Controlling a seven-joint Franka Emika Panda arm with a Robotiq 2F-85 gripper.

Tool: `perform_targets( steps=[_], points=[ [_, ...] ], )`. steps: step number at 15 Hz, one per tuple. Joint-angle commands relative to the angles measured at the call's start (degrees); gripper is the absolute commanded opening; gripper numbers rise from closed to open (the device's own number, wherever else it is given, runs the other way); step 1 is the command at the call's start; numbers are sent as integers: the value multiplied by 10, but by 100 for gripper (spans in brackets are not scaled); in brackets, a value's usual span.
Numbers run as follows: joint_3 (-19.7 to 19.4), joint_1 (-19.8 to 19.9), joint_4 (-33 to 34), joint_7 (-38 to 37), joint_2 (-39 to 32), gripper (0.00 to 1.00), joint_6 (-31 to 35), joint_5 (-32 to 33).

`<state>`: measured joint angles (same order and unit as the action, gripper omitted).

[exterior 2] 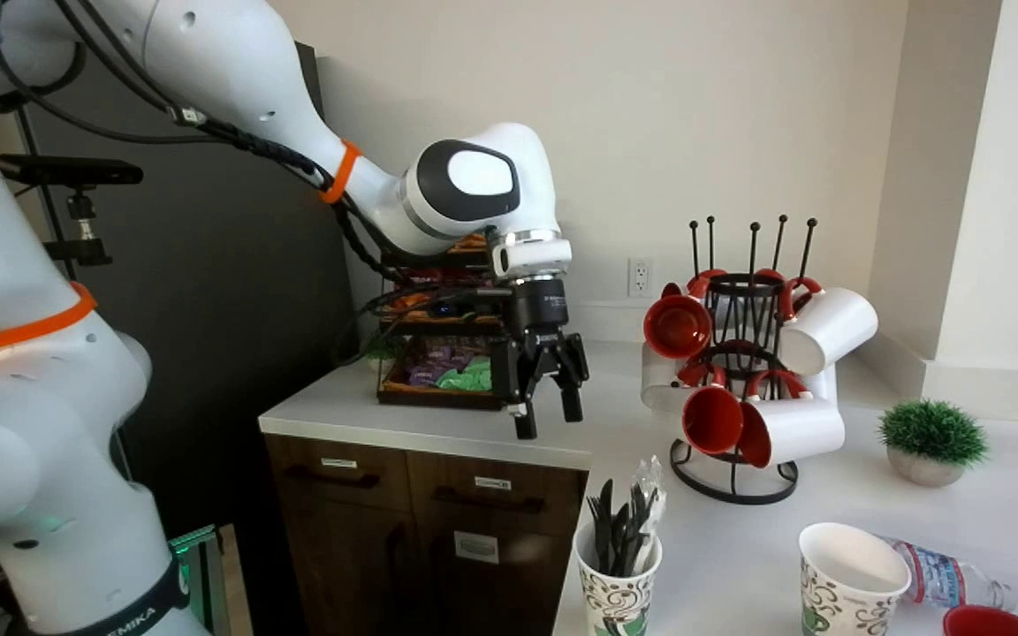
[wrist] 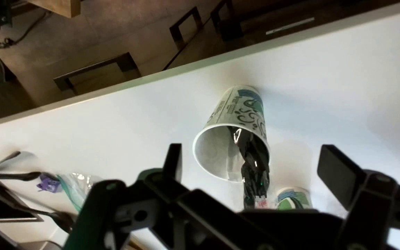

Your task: Put the black object on the counter

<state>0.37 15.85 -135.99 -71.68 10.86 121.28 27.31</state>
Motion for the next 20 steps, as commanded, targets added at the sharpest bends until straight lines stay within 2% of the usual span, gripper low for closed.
perform_targets(
  steps=[1, 6, 13, 17, 20],
  points=[
    [-23, -18, 6, -31, -11, 100, 2, 8],
    [-31, -19, 17, -71, -34, 100, 6, 13],
    [-65, -27, 18, -50, -38, 100, 84, -80],
    [-76, -22, 17, -44, -46, 100, 113, -81],
    [-82, -21, 19, -46, -54, 100, 109, -76]
  ],
)
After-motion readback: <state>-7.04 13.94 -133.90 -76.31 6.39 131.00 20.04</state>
